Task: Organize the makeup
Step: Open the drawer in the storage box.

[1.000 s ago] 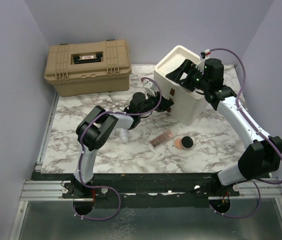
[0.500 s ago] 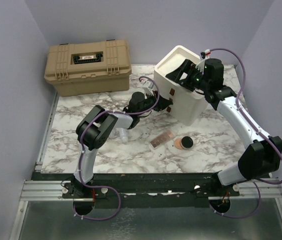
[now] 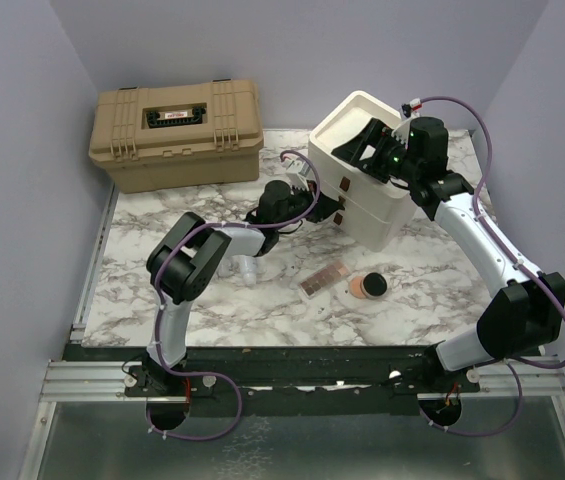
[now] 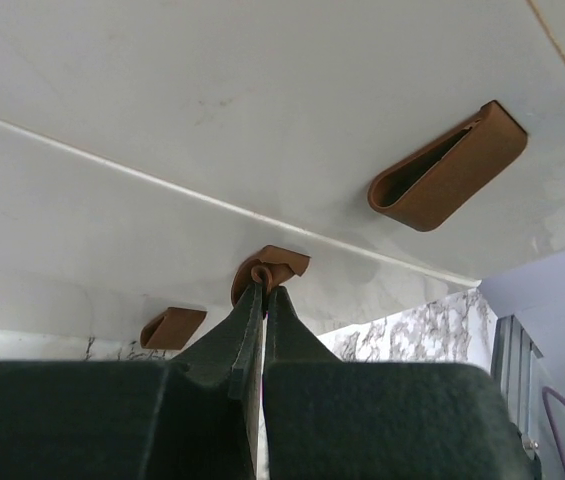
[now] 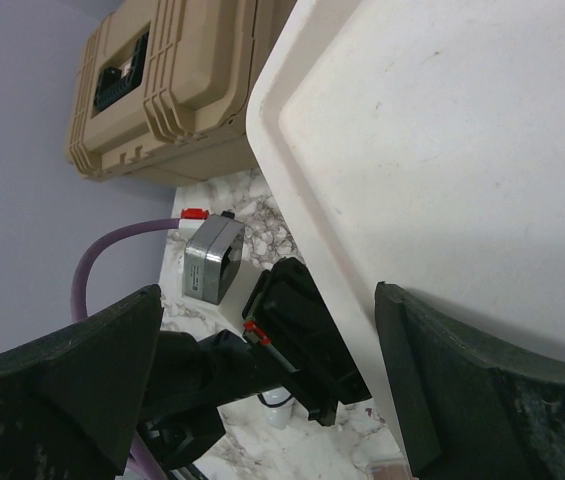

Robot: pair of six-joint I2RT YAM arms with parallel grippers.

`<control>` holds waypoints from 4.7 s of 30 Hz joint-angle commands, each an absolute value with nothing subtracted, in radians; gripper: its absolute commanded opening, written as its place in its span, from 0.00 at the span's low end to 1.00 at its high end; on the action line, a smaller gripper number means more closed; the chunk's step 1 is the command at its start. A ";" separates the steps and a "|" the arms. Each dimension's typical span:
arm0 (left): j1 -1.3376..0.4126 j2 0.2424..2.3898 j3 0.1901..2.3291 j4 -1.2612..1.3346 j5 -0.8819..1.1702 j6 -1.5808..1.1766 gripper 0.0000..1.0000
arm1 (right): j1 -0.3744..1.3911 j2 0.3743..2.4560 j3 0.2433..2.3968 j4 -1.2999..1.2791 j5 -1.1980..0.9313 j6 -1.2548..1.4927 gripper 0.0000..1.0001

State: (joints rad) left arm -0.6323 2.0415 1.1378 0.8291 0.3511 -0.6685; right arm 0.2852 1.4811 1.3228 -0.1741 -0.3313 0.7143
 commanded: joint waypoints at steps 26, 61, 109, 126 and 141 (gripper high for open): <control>-0.637 1.807 0.915 0.626 0.348 -0.552 0.00 | 0.302 1.506 1.319 -0.342 -0.369 0.714 0.93; -0.642 1.558 0.805 0.369 0.342 -0.428 0.00 | 0.282 1.527 1.336 -0.362 -0.373 0.705 0.94; -0.662 1.802 1.019 0.453 0.311 -0.455 0.47 | 0.280 1.526 1.333 -0.343 -0.403 0.711 0.94; -0.666 1.708 0.979 0.488 0.291 -0.469 0.00 | 0.281 1.537 1.327 -0.344 -0.410 0.710 0.94; -0.671 1.550 0.784 0.482 0.280 -0.485 0.00 | 0.280 1.539 1.318 -0.334 -0.419 0.718 0.94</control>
